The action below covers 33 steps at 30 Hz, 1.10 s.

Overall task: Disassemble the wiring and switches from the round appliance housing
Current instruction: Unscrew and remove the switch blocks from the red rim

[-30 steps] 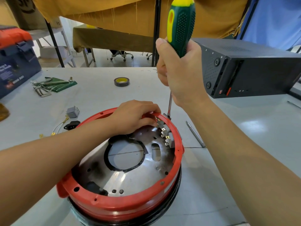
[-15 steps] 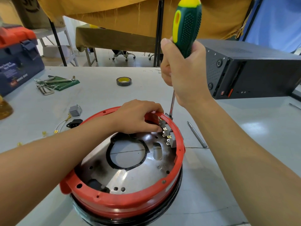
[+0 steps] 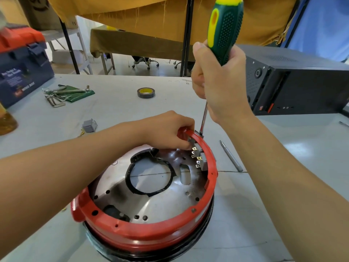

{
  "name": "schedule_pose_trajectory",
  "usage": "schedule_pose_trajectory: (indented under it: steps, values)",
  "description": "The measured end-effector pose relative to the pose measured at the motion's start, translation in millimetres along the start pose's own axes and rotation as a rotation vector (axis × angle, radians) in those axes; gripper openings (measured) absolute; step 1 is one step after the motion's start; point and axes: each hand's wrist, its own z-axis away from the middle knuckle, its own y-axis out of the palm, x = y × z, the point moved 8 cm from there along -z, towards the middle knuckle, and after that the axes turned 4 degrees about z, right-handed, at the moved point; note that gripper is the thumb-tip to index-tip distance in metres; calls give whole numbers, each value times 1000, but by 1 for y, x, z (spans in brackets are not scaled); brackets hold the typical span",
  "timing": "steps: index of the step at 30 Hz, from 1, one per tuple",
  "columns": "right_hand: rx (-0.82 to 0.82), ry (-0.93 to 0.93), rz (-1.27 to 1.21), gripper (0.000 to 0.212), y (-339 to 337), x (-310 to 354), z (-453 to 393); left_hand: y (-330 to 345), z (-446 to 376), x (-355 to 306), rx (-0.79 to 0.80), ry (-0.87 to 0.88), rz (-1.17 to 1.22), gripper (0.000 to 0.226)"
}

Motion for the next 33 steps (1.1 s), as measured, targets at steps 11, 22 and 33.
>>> schedule_pose_trajectory:
  steps: [11,22,33]
  values:
    - [4,9,15,29,2,0,0,0,1,3,-68,11,23,25]
    - [7,-8,8,32,2,1,0,2,5,-2,-81,25,3,26]
    - [10,-32,26,33,2,2,1,1,8,-8,-156,63,-67,28]
